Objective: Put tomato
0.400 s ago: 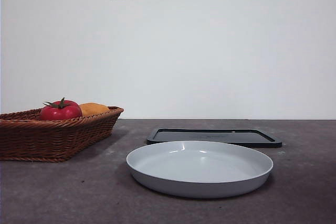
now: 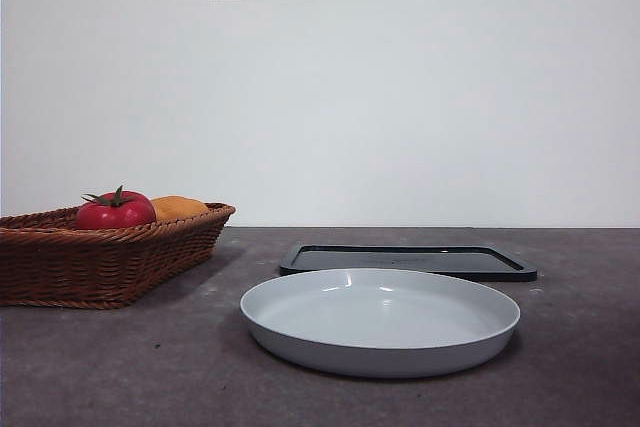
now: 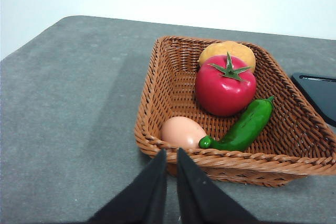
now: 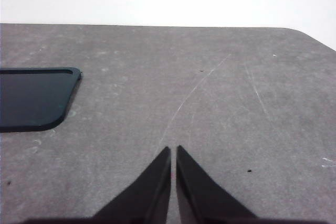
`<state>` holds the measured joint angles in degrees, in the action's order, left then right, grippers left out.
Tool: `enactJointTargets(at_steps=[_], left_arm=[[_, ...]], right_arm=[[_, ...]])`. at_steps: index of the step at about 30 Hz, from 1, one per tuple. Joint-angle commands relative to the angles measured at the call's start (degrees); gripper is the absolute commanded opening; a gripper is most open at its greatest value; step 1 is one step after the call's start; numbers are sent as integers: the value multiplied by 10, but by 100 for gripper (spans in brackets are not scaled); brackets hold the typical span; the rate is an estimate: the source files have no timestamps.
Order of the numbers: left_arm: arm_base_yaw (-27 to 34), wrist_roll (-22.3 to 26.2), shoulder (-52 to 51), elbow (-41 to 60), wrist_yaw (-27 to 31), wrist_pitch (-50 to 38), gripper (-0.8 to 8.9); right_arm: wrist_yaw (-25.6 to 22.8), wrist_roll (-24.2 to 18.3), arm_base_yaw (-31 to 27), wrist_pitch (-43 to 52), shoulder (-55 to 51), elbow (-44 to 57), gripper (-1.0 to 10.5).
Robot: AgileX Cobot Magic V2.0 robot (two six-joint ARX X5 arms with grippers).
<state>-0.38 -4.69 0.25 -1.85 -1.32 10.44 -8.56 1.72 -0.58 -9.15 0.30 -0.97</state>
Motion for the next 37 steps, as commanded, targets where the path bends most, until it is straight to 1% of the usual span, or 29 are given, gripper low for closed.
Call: enactJointTargets(at_steps=[1, 4, 7, 9, 12, 15, 19, 21, 25, 28, 32, 35, 37], left_arm=[[1, -6, -1, 12, -4, 3, 28], [1, -8, -1, 12, -4, 3, 23], [1, -10, -1, 9, -4, 3, 16], [1, -15, -1, 2, -4, 3, 16], [0, -50, -1, -13, -4, 3, 16], [0, -73, 0, -32, -4, 3, 16], [-1, -105, 9, -73, -4, 7, 16], [-1, -112, 22, -99, -4, 13, 16], [-1, -111, 71, -169, -5, 40, 16], [-1, -110, 124, -226, -26, 54, 16], [-1, -110, 202, -304, -82, 77, 16], [-1, -110, 254, -357, -125, 96, 16], [-1, -108, 291, -394, -157, 110, 16]], right_arm=[[2, 17, 0, 1, -1, 4, 9], [3, 25, 0, 1, -1, 4, 9], [32, 31, 0, 1, -1, 2, 9], [52, 48, 1, 1, -1, -2, 9], [58, 80, 1, 0, -1, -18, 9], [57, 102, 1, -4, 1, -49, 9], [58, 127, 1, -37, 31, -115, 9], [68, 131, 1, -47, 56, -147, 9], [120, 130, 1, -51, 130, -221, 9], [183, 130, 1, -63, 197, -281, 9], [274, 126, 2, -115, 285, -365, 9], [320, 121, 13, -162, 340, -421, 9], [345, 109, 27, -193, 376, -459, 9]])
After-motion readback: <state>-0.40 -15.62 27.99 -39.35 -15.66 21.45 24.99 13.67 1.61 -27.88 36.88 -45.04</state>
